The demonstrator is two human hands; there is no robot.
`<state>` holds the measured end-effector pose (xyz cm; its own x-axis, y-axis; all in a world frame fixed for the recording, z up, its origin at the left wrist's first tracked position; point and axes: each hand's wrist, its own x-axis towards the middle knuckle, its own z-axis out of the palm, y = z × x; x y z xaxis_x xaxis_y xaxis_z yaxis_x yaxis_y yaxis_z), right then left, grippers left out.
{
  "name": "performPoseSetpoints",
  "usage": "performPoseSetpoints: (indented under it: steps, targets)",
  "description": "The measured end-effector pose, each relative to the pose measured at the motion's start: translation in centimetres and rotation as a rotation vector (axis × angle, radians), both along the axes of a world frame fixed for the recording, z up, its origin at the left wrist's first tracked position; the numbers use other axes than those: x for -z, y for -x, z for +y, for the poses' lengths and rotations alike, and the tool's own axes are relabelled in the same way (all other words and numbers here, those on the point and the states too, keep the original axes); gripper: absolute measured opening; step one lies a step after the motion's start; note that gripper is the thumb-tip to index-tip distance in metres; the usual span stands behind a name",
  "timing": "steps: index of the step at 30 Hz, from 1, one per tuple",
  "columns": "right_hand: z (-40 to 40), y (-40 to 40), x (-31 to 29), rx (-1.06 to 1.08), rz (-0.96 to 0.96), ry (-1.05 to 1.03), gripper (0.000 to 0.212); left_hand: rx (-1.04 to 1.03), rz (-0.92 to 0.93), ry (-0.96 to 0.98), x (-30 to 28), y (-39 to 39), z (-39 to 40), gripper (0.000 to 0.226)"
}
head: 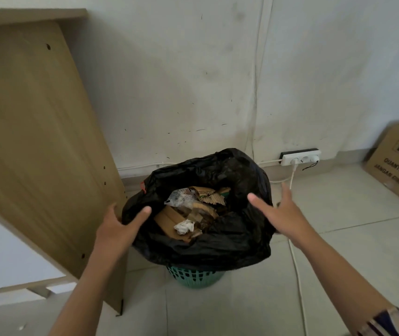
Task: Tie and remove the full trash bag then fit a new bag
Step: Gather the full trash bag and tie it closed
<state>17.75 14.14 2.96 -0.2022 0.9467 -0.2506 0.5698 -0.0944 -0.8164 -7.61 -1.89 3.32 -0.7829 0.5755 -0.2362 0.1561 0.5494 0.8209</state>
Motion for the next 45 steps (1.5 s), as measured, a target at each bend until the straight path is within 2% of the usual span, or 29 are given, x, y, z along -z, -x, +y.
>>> performPoseSetpoints:
  steps: [2, 4, 6, 11, 13, 16, 18, 19, 21, 23, 25, 26, 28, 30, 32, 34, 37, 39, 42, 45]
  targets:
    - [-0.9, -0.1, 0.6, -0.032, 0.070, 0.041, 0.101, 0.026, -0.049, -0.028, 0.5, -0.5, -0.4, 0.076]
    - [-0.6, -0.1, 0.0, -0.016, 0.085, -0.094, 0.078, 0.016, 0.097, -0.056, 0.1, -0.4, -0.5, 0.052]
    - [0.1, -0.1, -1.9, 0.024, 0.075, -0.251, 0.061, -0.013, 0.236, -0.088, -1.2, 0.1, -0.7, 0.036]
    - [0.9, -0.7, -6.3, 0.097, 0.098, -0.493, 0.046, -0.070, 0.519, -0.188, -5.2, 0.1, -1.3, 0.033]
    - [0.4, -0.8, -6.5, 0.084, 0.075, -0.461, 0.052, 0.067, 0.621, -0.142, -5.5, -1.0, -0.9, 0.043]
    - [-0.5, -0.7, -5.8, 0.005, 0.070, -0.345, 0.060, 0.553, 0.676, -0.076, -4.4, -3.3, -0.3, 0.083]
    - [-0.8, -0.6, -5.2, -0.045, 0.083, -0.316, 0.057, 0.772, 0.684, 0.014, -3.0, -4.4, 0.2, 0.101]
    - [-0.7, -0.6, -4.9, -0.066, 0.069, -0.320, 0.054, 0.831, 0.682, 0.036, -2.4, -4.6, 0.5, 0.099]
    - [-0.5, -0.8, -4.5, -0.088, 0.003, -0.322, 0.051, 0.867, 0.625, 0.004, -1.8, -4.8, 0.8, 0.071]
    - [-0.3, -1.3, -4.3, -0.139, -0.088, -0.269, 0.056, 0.850, 0.490, -0.047, -2.2, -4.7, 0.5, 0.036]
    - [-0.2, -1.7, -4.4, -0.191, -0.137, -0.187, 0.070, 0.793, 0.334, -0.094, -3.7, -4.3, 0.1, 0.023]
    - [-0.1, -1.7, -4.5, -0.186, -0.136, -0.173, 0.076, 0.713, 0.322, -0.120, -4.3, -3.8, 0.2, 0.021]
    - [0.2, -1.3, -5.0, -0.135, -0.126, -0.212, 0.078, 0.467, 0.440, -0.166, -4.5, -1.8, 1.7, 0.025]
    - [0.7, -0.2, -5.5, -0.108, -0.135, -0.250, 0.074, 0.282, 0.479, -0.071, -3.7, 0.9, 4.0, 0.036]
    - [1.4, 1.2, -5.6, -0.098, -0.173, -0.294, 0.070, 0.257, 0.435, 0.180, -1.9, 3.1, 5.9, 0.054]
    - [1.9, 2.3, -5.3, -0.085, -0.214, -0.348, 0.063, 0.291, 0.359, 0.362, -0.1, 4.2, 7.0, 0.063]
    - [2.4, 3.2, -4.6, -0.116, -0.276, -0.378, 0.048, 0.339, 0.316, 0.389, 1.5, 5.2, 7.5, 0.044]
    - [2.7, 3.2, -4.1, -0.126, -0.285, -0.385, 0.036, 0.279, 0.381, 0.342, 1.1, 5.5, 7.5, 0.033]
    - [3.1, 2.5, -4.0, -0.089, -0.211, -0.412, 0.026, 0.056, 0.504, 0.070, -1.8, 5.3, 7.3, 0.030]
    - [3.1, 1.5, -4.7, -0.056, -0.123, -0.427, 0.026, -0.098, 0.516, -0.194, -4.8, 5.0, 7.1, 0.032]
